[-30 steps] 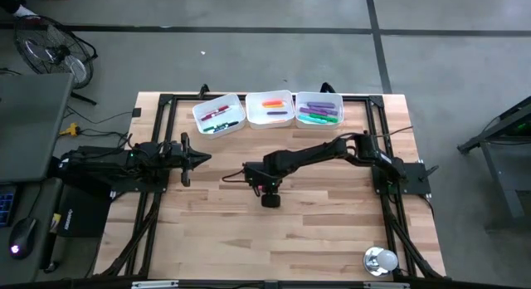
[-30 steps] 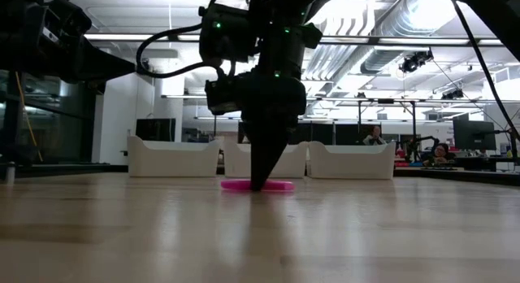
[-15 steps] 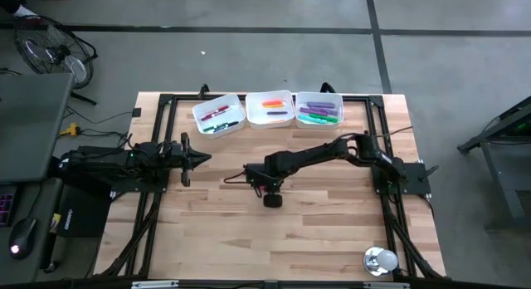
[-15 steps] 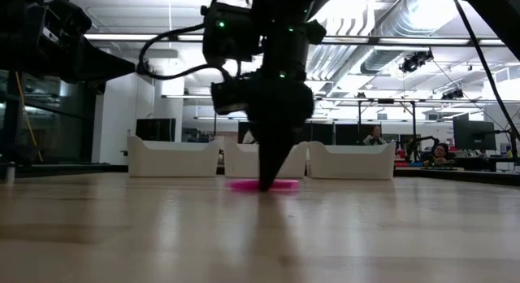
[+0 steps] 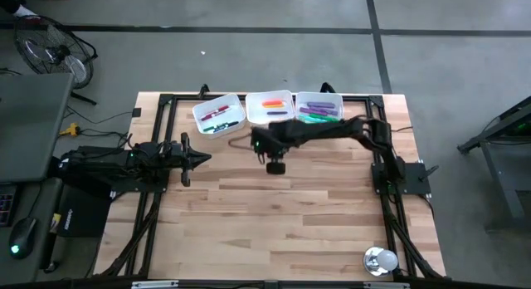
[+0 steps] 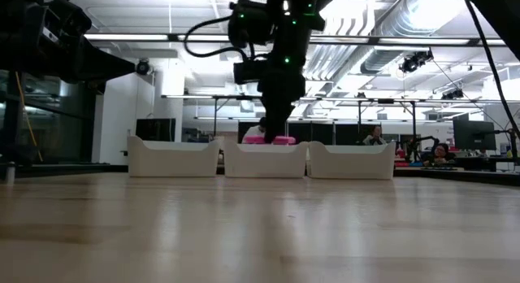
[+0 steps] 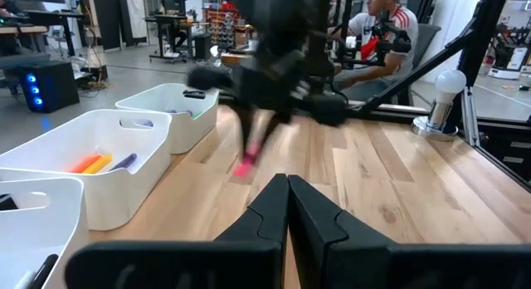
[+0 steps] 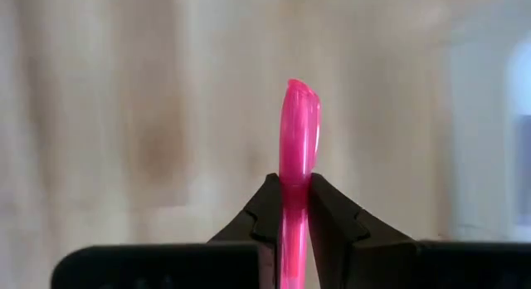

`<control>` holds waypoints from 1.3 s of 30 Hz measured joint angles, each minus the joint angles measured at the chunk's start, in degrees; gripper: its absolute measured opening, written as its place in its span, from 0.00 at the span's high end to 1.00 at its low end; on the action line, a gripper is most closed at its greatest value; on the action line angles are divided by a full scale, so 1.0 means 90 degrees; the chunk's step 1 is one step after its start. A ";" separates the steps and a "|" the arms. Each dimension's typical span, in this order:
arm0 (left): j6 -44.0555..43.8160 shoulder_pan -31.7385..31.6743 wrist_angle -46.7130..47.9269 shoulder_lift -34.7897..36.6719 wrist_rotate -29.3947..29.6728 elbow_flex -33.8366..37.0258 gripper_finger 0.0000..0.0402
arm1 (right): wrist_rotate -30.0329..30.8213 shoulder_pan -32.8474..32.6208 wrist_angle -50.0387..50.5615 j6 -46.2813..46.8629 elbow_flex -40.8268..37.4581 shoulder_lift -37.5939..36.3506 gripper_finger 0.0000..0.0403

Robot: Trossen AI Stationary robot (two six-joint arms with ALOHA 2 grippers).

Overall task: Pick & Place Markers
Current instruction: Put the pink pen into the middle white bin

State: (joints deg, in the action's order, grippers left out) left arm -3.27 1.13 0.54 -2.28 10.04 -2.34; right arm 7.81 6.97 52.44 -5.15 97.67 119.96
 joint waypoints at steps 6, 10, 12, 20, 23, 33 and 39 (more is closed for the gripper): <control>0.0000 0.0000 0.0000 0.0001 -0.0002 -0.0002 0.98 | 0.0076 0.0641 -0.0023 -0.0712 0.0226 -0.0145 0.93; 0.0000 0.0000 0.0000 0.0002 -0.0002 0.0000 0.98 | 0.0063 0.1014 -0.0129 -0.1263 0.0499 -0.0150 0.93; 0.0000 0.0000 0.0000 0.0002 -0.0002 0.0000 0.98 | 0.0046 0.1201 -0.0128 -0.1502 0.0638 -0.0150 0.93; 0.0000 0.0000 0.0001 0.0000 -0.0001 -0.0001 0.98 | -0.0235 0.1975 -0.0618 -0.2462 0.0826 -0.0153 0.93; 0.0000 0.0000 0.0000 0.0001 -0.0001 -0.0001 0.98 | -0.0422 0.2256 -0.0839 -0.2636 0.0826 -0.0153 0.93; 0.0002 0.0000 0.0000 0.0000 0.0000 -0.0001 0.98 | -0.1671 0.2923 -0.1710 -0.2449 0.0833 -0.0010 0.93; 0.0000 0.0000 0.0000 0.0000 0.0000 0.0001 0.98 | -0.2139 0.3022 -0.1628 -0.2622 0.0833 0.0273 0.93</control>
State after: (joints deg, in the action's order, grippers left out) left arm -3.27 1.13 0.54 -2.28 10.04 -2.33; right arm -11.43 34.17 37.78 -28.75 105.16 122.42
